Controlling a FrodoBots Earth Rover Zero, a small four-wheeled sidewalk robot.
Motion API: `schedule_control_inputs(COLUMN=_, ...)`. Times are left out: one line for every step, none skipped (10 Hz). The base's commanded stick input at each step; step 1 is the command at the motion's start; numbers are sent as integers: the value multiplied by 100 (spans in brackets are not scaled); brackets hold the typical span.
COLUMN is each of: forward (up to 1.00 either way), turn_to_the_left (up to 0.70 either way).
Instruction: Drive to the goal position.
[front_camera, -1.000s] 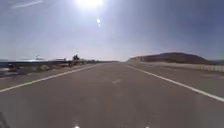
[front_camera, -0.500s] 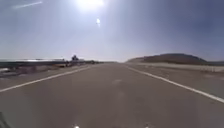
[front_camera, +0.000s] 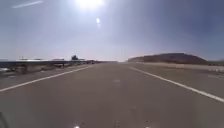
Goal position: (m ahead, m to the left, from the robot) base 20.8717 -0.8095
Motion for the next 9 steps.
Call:
schedule_control_inputs(forward=100, turn_to_the_left=0)
schedule_control_inputs(forward=100, turn_to_the_left=0)
schedule_control_inputs(forward=100, turn_to_the_left=0)
schedule_control_inputs(forward=100, turn_to_the_left=0)
schedule_control_inputs(forward=100, turn_to_the_left=0)
schedule_control_inputs(forward=100, turn_to_the_left=0)
schedule_control_inputs(forward=100, turn_to_the_left=6)
schedule_control_inputs(forward=100, turn_to_the_left=17)
schedule_control_inputs(forward=100, turn_to_the_left=25)
